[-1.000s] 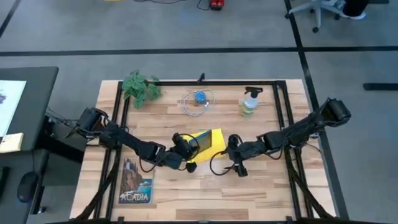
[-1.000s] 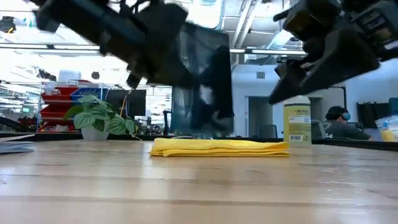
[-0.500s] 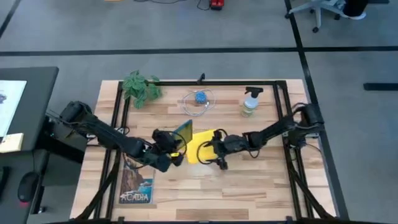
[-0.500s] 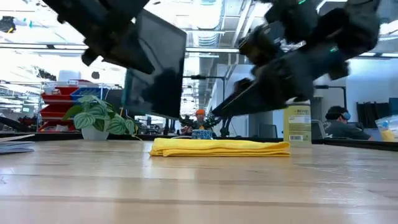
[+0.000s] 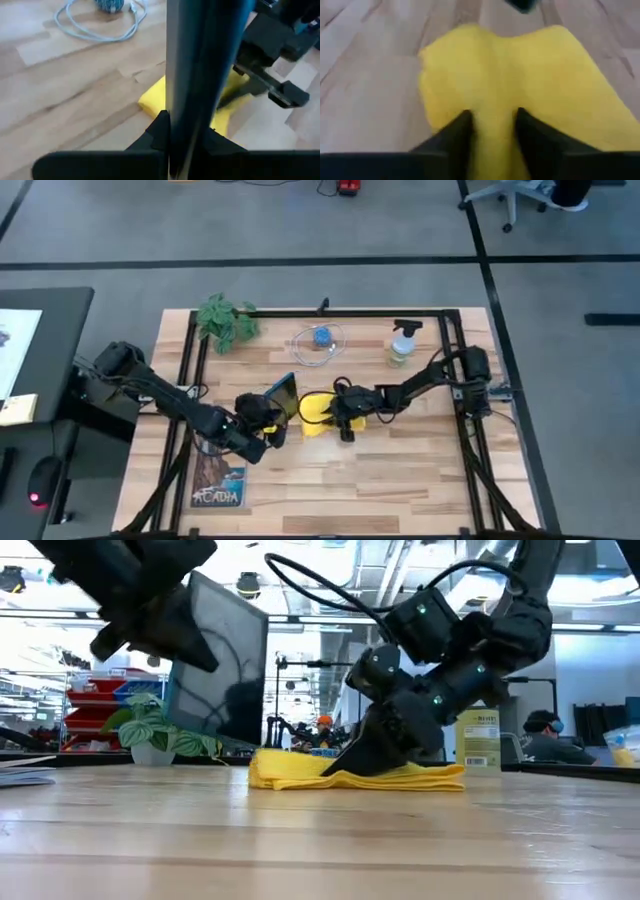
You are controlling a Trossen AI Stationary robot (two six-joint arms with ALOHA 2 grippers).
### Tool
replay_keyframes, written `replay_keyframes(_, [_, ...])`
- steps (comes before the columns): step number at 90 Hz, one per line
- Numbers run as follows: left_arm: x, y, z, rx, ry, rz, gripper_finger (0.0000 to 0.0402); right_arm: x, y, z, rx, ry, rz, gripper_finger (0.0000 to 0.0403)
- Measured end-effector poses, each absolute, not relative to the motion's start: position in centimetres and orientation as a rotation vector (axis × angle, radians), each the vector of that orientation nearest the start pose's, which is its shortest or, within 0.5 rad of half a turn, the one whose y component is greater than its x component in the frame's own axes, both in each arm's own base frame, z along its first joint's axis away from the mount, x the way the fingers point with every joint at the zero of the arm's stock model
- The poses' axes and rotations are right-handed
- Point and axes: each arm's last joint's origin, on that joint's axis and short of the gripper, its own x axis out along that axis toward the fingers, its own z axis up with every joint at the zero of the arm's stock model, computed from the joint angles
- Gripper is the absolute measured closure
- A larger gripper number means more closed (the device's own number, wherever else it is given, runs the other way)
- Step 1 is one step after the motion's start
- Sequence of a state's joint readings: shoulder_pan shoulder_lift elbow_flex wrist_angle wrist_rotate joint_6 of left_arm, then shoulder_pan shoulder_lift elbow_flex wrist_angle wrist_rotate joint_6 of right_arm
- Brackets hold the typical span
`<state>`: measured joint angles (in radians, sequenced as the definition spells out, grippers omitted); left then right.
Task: Apply microfiber cloth
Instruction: Wipe the tablet with the yellow microfiber cloth
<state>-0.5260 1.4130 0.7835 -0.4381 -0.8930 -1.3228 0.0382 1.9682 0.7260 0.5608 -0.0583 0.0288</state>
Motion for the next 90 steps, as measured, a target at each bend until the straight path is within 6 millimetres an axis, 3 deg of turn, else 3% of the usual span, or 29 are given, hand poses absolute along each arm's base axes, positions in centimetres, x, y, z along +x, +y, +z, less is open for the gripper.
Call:
replay_keyframes(6, [23.1, -10.9, 18.7, -0.584, 0.41, 0.722, 0.0392, 32.4, 1.9, 7.6, 0.048, 0.698, 0.077, 0.0388])
replay_keyframes(25, [23.8, -10.8, 16.5, -0.709, 0.309, 0.523, 0.0393, 27.2, 4.2, 10.8, 0.122, 0.703, 0.022, 0.0399])
replay_keyframes(36, [24.6, -10.2, 15.3, -0.732, 0.258, 0.449, 0.0393, 25.0, 5.8, 15.7, 0.124, 0.457, -0.05, 0.04])
replay_keyframes(51, [27.6, -9.7, 14.1, -0.74, 0.223, 0.321, 0.0393, 23.0, 8.0, 21.1, 0.011, 0.212, -0.067, 0.0401])
replay_keyframes(63, [30.8, -9.5, 13.6, -0.737, 0.206, 0.214, 0.0393, 23.3, 9.0, 23.9, -0.124, 0.121, -0.074, 0.0402])
replay_keyframes(80, [35.2, -9.0, 13.3, -0.735, 0.219, 0.112, 0.0393, 26.4, 9.9, 24.0, -0.363, 0.169, -0.076, 0.0402])
replay_keyframes(90, [37.0, -8.5, 13.3, -0.738, 0.226, 0.062, 0.0393, 28.5, 10.1, 22.2, -0.484, 0.29, -0.068, 0.0402])
